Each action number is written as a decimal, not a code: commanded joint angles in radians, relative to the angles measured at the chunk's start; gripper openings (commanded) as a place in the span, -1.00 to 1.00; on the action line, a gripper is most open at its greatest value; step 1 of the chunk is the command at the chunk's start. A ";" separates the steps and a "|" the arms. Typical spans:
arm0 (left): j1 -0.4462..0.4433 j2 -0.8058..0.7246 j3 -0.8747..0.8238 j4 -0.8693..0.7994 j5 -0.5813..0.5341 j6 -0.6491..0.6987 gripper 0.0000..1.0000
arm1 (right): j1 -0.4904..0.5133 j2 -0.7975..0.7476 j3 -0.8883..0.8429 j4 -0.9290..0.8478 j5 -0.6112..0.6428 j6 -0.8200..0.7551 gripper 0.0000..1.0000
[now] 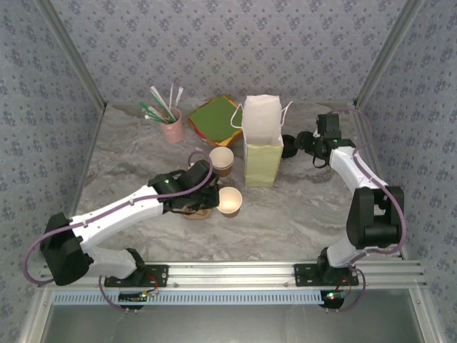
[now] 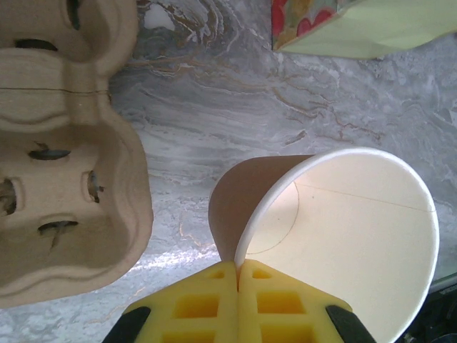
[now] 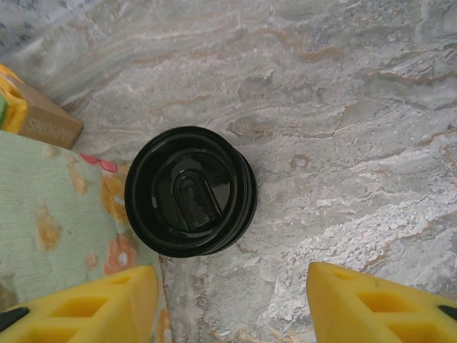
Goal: Pack the takeout coffee
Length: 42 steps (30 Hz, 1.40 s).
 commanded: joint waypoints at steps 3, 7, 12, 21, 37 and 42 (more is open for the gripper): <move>-0.006 0.059 -0.039 0.095 0.010 0.018 -1.00 | 0.001 0.086 0.100 -0.086 -0.035 -0.012 -0.09; -0.006 0.091 -0.024 0.066 -0.001 0.058 -1.00 | 0.002 0.146 0.141 -0.101 -0.051 -0.020 -0.10; -0.006 0.110 -0.030 0.086 0.017 0.092 -0.93 | 0.010 0.230 0.212 -0.139 -0.042 -0.024 -0.09; -0.006 0.114 -0.030 0.086 0.011 0.091 -0.47 | 0.010 0.329 0.289 -0.180 -0.019 -0.049 -0.21; -0.004 0.078 0.090 -0.011 -0.037 0.110 0.99 | 0.013 0.435 0.381 -0.201 0.002 -0.084 -0.38; 0.001 0.081 0.093 -0.011 -0.037 0.109 0.99 | 0.014 0.447 0.389 -0.204 0.000 -0.087 -0.52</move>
